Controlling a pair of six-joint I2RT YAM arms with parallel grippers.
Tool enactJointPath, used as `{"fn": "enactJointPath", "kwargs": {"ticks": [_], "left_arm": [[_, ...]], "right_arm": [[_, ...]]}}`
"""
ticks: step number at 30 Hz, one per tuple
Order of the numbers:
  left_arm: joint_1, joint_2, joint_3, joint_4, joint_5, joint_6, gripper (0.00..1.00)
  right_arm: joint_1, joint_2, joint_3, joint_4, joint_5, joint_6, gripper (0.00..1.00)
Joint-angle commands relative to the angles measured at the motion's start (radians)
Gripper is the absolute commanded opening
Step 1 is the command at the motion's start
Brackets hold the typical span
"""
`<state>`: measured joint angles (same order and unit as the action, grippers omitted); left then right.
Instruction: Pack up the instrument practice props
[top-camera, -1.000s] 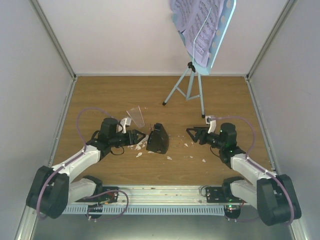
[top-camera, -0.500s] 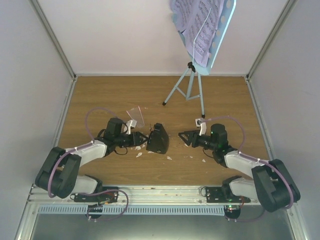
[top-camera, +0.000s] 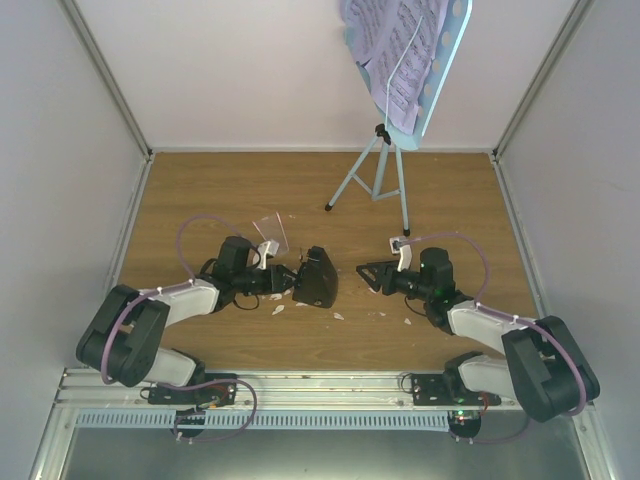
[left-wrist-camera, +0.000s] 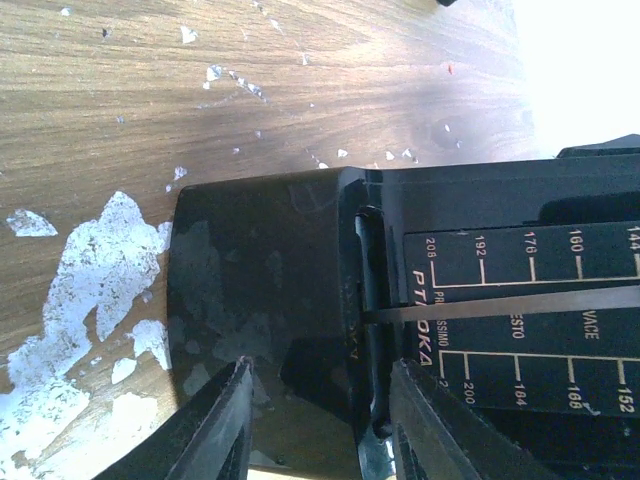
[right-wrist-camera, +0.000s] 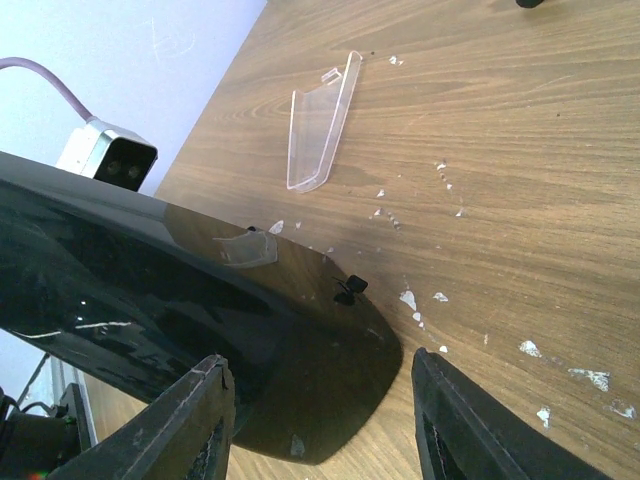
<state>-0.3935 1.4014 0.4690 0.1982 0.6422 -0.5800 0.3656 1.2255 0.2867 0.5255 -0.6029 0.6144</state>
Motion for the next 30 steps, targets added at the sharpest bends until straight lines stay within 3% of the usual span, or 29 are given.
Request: {"fn": "enactJointPath", "kwargs": {"ticks": [1, 17, 30], "left_arm": [[-0.011, 0.015, 0.023, 0.062, -0.012, 0.0, 0.4], [-0.046, 0.072, 0.015, 0.088, -0.013, 0.016, 0.28], [-0.279, -0.017, -0.021, 0.04, -0.117, -0.093, 0.26]], "right_arm": [[0.016, 0.0, 0.015, 0.009, 0.016, -0.023, 0.5], [0.046, 0.066, 0.035, 0.02, 0.016, -0.042, 0.37], [0.053, 0.142, 0.03, 0.116, 0.017, 0.0, 0.36]]}}
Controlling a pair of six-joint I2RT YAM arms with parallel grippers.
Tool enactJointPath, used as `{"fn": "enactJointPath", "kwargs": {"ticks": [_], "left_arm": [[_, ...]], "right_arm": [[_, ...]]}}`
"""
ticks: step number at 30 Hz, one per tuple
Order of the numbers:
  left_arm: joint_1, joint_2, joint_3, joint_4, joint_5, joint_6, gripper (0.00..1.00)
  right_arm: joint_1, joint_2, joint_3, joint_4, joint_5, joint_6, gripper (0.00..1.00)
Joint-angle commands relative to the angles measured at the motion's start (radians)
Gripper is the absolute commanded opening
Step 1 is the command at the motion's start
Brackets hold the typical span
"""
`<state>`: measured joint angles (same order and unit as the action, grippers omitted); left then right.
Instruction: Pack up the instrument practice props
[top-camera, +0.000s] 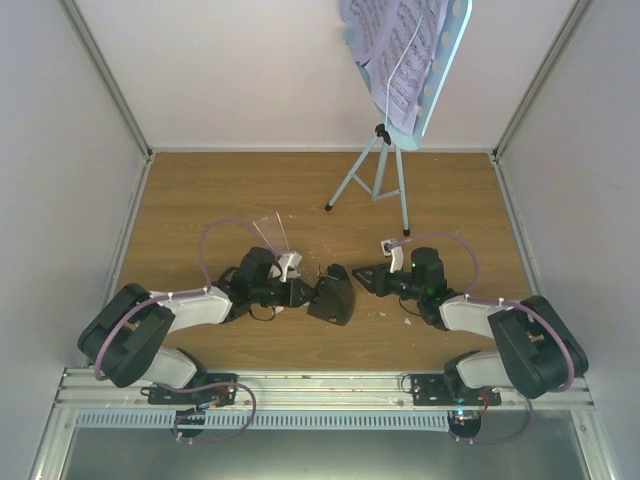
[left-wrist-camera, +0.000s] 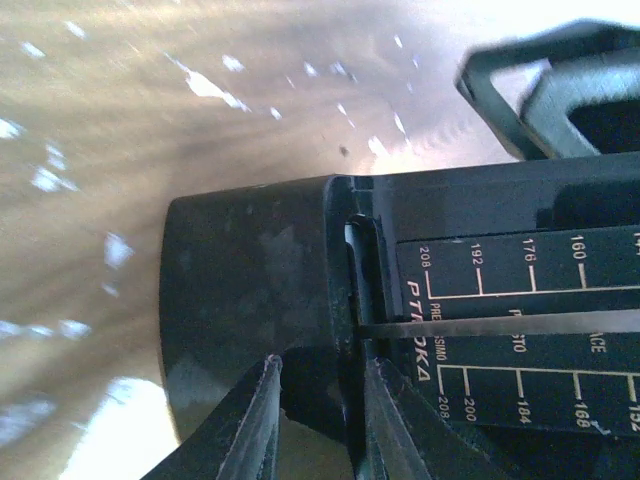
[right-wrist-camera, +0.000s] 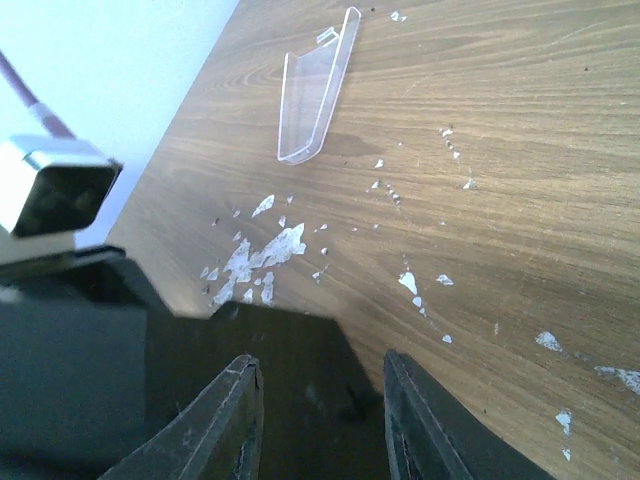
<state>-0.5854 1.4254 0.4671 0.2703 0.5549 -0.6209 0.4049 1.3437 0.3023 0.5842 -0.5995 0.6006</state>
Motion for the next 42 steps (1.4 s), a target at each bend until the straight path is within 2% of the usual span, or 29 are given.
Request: {"fn": "enactJointPath", "kwargs": {"ticks": [1, 7, 11, 14, 18, 23, 29, 37, 42], "left_arm": [[-0.106, -0.049, -0.016, -0.043, -0.043, -0.063, 0.26], [-0.153, -0.102, -0.007, -0.091, -0.11, -0.104, 0.27], [-0.157, -0.153, -0.005, -0.127, -0.141, -0.104, 0.31], [-0.152, -0.199, -0.003, -0.177, -0.199, -0.083, 0.41], [-0.111, -0.243, 0.009, -0.222, -0.229, -0.049, 0.54], [-0.024, -0.255, 0.041, -0.223, -0.188, -0.003, 0.72], [0.037, -0.218, 0.088, -0.175, -0.114, 0.05, 0.84], [0.061, -0.158, 0.094, -0.1, -0.039, 0.058, 0.88], [0.061, -0.146, 0.068, -0.08, -0.038, 0.043, 0.88]], "right_arm": [[0.014, 0.027, 0.013, 0.064, 0.014, 0.016, 0.36], [0.015, -0.014, -0.014, 0.065, 0.084, 0.021, 0.35], [0.014, -0.109, -0.018, -0.032, 0.184, -0.019, 0.44], [0.015, -0.227, -0.021, -0.143, 0.259, -0.052, 0.56], [0.014, -0.385, -0.016, -0.312, 0.321, -0.067, 0.66], [0.014, -0.51, -0.021, -0.507, 0.302, 0.025, 0.7], [0.026, -0.602, -0.074, -0.666, 0.266, 0.154, 0.72], [0.147, -0.62, -0.161, -0.69, 0.251, 0.24, 0.73], [0.269, -0.612, -0.19, -0.642, 0.255, 0.25, 0.79]]}}
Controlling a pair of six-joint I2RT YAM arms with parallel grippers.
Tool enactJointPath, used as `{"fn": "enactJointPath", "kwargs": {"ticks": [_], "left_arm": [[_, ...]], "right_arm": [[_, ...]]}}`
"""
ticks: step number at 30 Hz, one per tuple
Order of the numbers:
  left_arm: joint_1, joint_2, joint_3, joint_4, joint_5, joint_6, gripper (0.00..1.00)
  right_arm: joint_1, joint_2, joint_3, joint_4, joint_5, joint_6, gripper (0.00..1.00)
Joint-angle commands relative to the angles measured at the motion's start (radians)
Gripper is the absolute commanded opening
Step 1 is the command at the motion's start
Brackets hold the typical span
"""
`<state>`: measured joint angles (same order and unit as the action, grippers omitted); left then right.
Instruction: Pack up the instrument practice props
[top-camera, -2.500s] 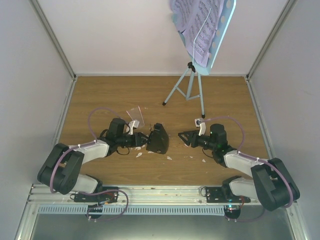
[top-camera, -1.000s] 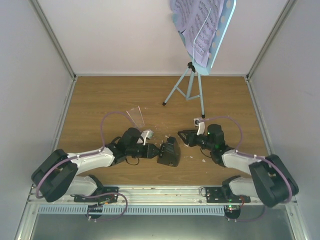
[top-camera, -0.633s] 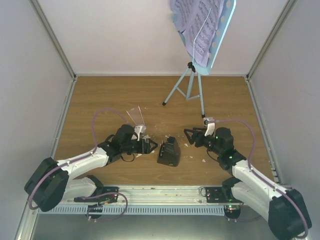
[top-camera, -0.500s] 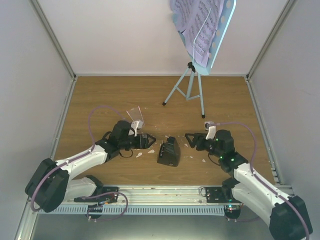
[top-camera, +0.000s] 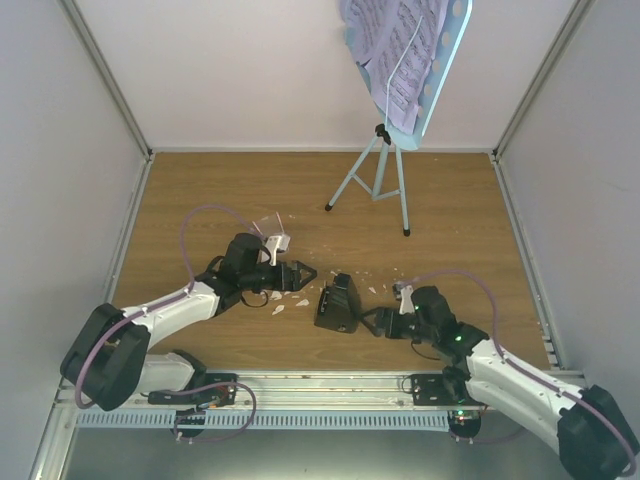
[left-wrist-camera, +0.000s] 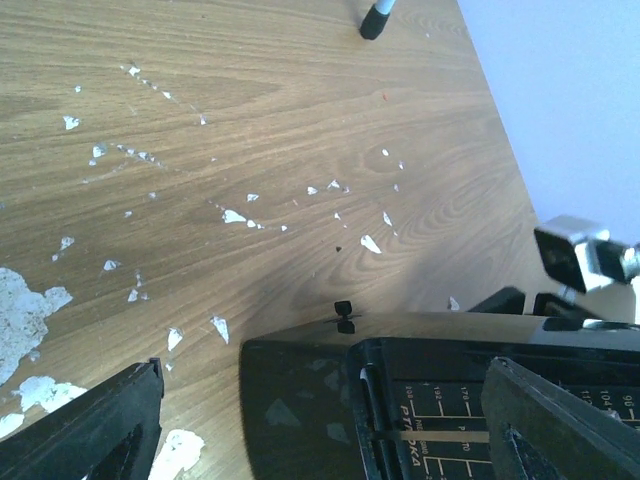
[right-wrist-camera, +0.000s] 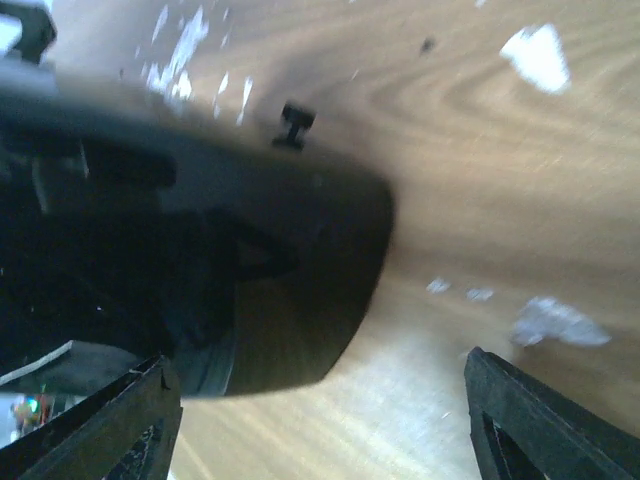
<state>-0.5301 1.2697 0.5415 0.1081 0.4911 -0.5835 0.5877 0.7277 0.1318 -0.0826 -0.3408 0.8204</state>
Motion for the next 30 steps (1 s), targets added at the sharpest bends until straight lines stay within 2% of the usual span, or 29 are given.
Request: {"fn": "enactJointPath", "kwargs": {"ticks": [1, 7, 12, 15, 20, 25, 30], "left_arm": [[0.004, 0.012, -0.013, 0.092, 0.029, 0.0, 0.88], [0.005, 0.02, -0.041, 0.129, 0.035, -0.029, 0.88], [0.005, 0.007, -0.046, 0.127, 0.019, -0.03, 0.88], [0.005, -0.016, -0.049, 0.121, 0.003, -0.026, 0.88], [0.004, -0.071, -0.053, 0.084, -0.041, -0.008, 0.88], [0.004, -0.129, -0.082, 0.111, -0.058, -0.006, 0.88], [0.004, -0.177, -0.092, 0.131, -0.07, -0.012, 0.89]], "right_arm": [[0.111, 0.008, -0.021, 0.038, 0.004, 0.029, 0.8], [0.25, 0.058, -0.02, 0.111, 0.093, 0.003, 0.83], [0.268, 0.106, 0.021, 0.106, 0.195, -0.013, 0.82], [0.266, 0.12, 0.048, 0.045, 0.299, 0.009, 0.79], [0.225, 0.112, 0.069, 0.039, 0.395, 0.005, 0.79], [0.119, 0.171, 0.079, 0.144, 0.349, -0.043, 0.79], [0.045, 0.303, 0.139, 0.289, 0.264, -0.115, 0.79]]}}
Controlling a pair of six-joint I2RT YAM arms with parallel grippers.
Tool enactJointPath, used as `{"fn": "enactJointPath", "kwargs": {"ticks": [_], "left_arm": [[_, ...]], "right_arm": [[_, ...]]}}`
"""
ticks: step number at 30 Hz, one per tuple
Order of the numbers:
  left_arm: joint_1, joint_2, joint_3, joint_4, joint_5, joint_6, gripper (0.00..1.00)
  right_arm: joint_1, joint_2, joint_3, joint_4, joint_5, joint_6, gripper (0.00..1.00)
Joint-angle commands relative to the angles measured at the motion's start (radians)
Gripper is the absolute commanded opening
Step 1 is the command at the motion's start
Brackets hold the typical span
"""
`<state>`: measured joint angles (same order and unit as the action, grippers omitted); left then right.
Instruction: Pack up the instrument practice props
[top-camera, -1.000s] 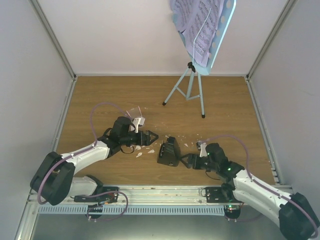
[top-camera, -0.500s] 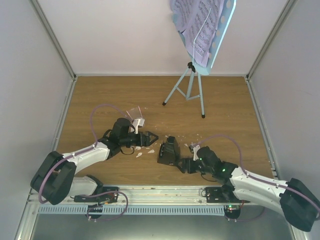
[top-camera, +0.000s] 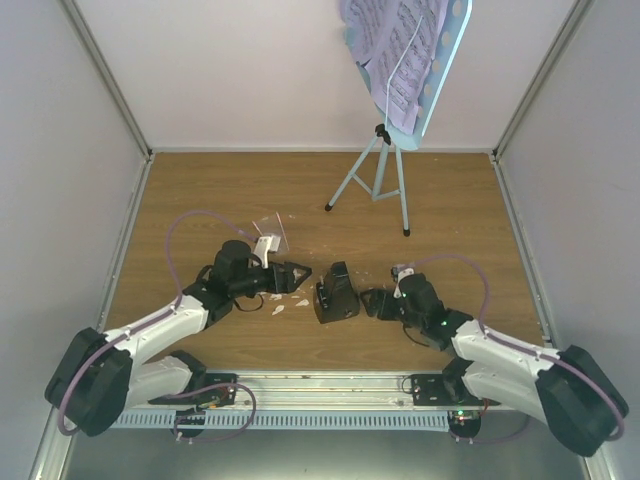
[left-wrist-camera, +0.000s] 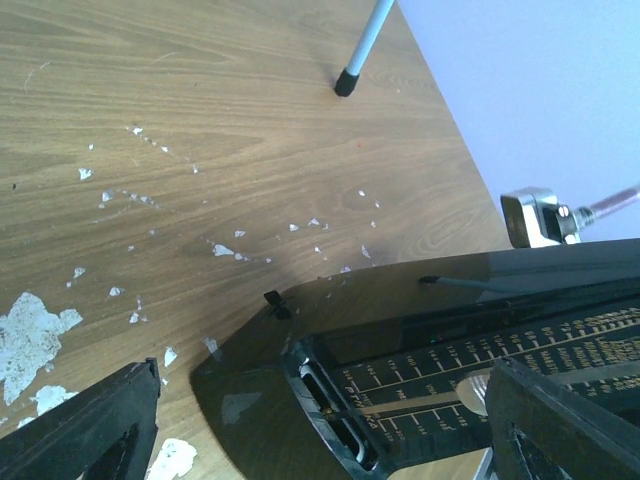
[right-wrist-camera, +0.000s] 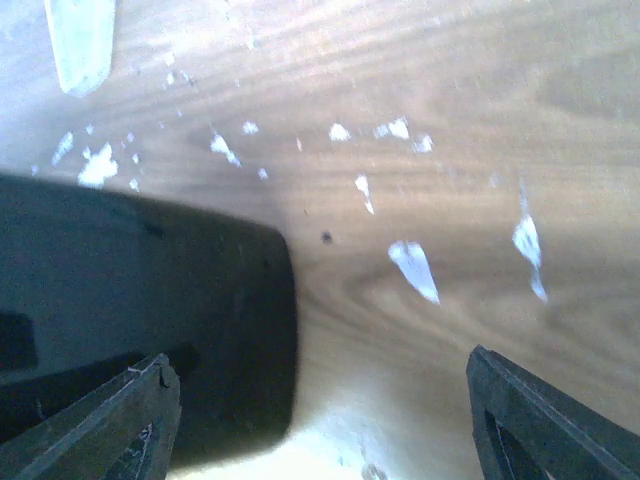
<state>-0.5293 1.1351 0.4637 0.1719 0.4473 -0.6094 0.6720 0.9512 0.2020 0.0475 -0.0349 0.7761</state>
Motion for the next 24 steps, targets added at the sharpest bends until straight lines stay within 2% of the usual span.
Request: {"fn": "enactJointPath", "kwargs": {"ticks": [1, 6, 10, 16, 24], "left_arm": [[0.003, -0.049, -0.016, 0.065, -0.032, 0.012, 0.9], [0.002, -0.105, -0.021, 0.027, -0.088, 0.018, 0.9], [0.003, -0.173, -0.021, -0.029, -0.149, 0.04, 0.9], [0.003, -0.232, -0.023, -0.071, -0.202, 0.072, 0.92], [0.003, -0.186, -0.027, 0.011, -0.177, 0.065, 0.94]], "right_arm": [[-0.045, 0.117, 0.09, 0.179, -0.054, -0.084, 0.79], [-0.053, 0.283, 0.204, 0.238, -0.076, -0.139, 0.79], [-0.07, 0.313, 0.235, 0.227, -0.055, -0.165, 0.81], [-0.115, 0.239, 0.211, 0.131, -0.018, -0.187, 0.86], [-0.117, 0.07, 0.123, -0.039, -0.039, -0.137, 0.84]]}}
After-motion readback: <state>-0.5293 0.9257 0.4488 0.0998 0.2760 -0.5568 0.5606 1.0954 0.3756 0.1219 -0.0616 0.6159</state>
